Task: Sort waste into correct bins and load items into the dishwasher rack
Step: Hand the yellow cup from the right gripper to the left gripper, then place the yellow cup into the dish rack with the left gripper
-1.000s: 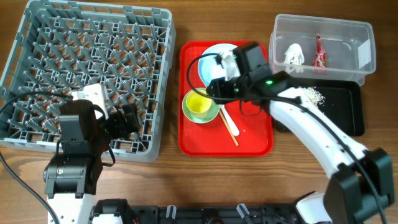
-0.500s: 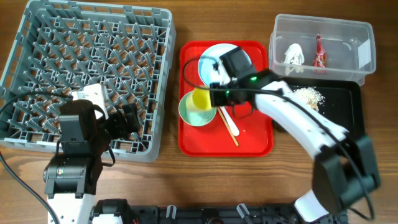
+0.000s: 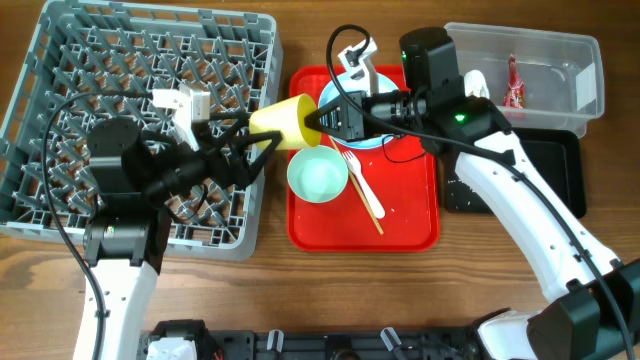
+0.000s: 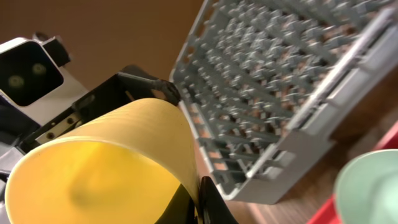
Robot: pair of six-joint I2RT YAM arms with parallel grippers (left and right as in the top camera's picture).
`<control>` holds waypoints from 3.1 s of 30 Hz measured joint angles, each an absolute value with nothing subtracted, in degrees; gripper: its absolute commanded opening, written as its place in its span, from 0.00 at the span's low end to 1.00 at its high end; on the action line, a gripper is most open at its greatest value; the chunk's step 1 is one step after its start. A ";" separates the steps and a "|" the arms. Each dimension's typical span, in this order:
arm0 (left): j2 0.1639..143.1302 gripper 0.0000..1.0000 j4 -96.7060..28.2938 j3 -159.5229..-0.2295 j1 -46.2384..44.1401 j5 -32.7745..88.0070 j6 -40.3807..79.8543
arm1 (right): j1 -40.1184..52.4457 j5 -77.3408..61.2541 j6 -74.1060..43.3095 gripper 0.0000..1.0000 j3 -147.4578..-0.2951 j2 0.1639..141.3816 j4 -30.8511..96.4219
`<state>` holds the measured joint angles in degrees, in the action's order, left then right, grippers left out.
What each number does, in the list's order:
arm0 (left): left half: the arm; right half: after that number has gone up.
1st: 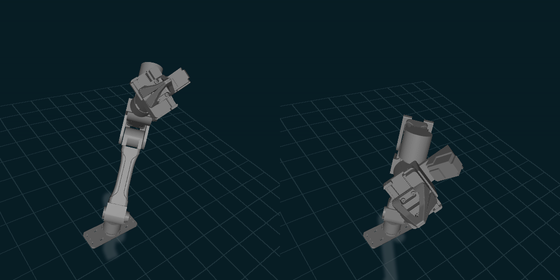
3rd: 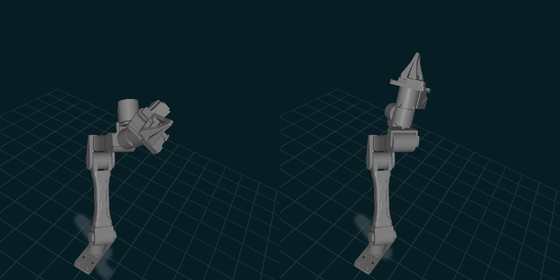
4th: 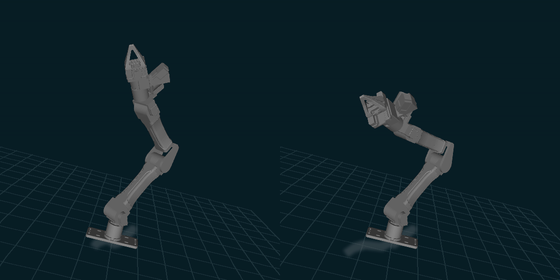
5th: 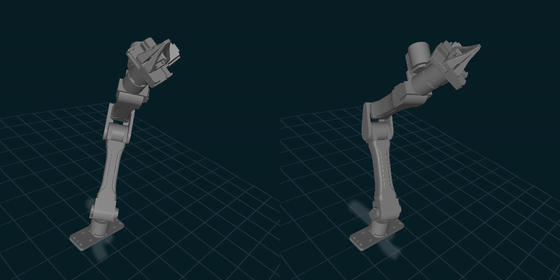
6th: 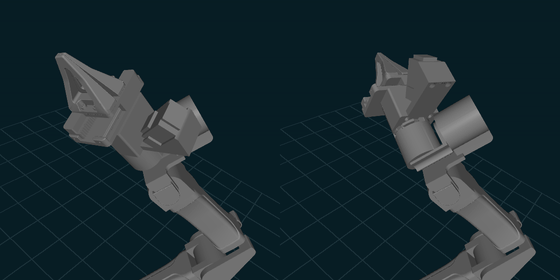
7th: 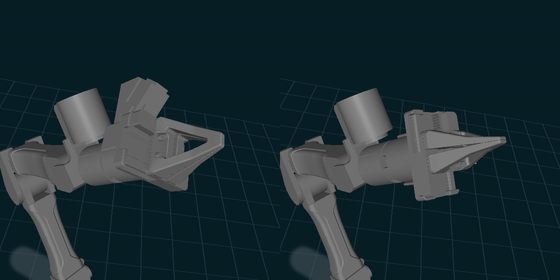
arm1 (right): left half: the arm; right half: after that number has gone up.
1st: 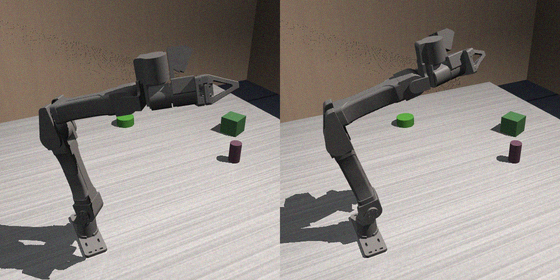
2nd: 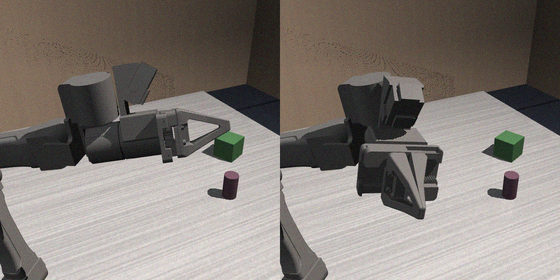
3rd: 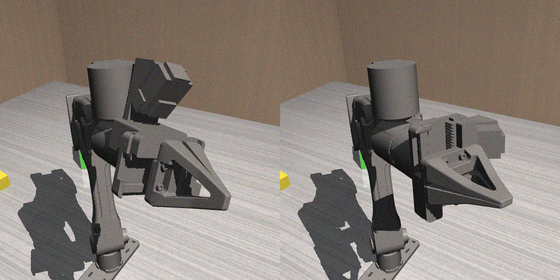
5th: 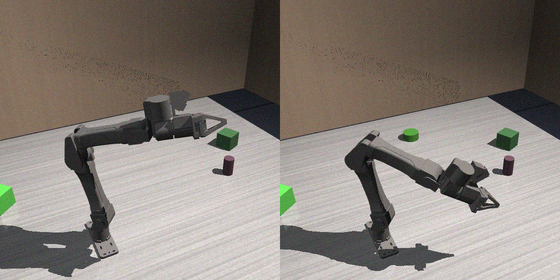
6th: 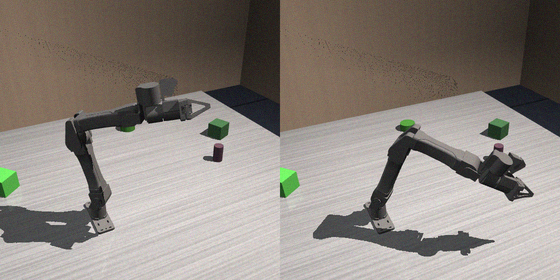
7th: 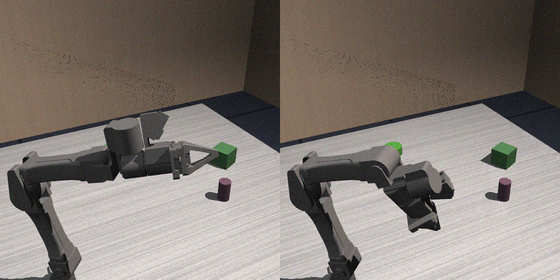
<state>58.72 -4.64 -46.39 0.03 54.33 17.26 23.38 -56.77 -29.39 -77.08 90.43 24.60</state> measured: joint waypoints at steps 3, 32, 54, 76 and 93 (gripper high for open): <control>58.85 1.00 -0.19 -46.37 0.03 61.73 17.28 | 23.46 -61.98 -31.59 0.04 -77.06 90.45 21.87; 59.05 0.84 8.71 -46.37 4.58 79.22 17.30 | 23.46 -73.43 -37.95 0.04 -77.06 90.54 17.72; 59.05 0.63 11.64 -46.37 3.38 79.99 17.30 | 23.46 -76.36 -38.81 0.08 -77.06 90.54 17.72; 56.47 0.16 -43.20 -56.23 9.19 10.33 10.33 | 13.74 -22.76 -17.39 0.32 -83.66 88.03 64.07; 70.65 0.31 -51.70 -56.64 9.19 -3.03 10.11 | 7.60 -13.41 -10.13 0.32 -87.70 86.06 72.01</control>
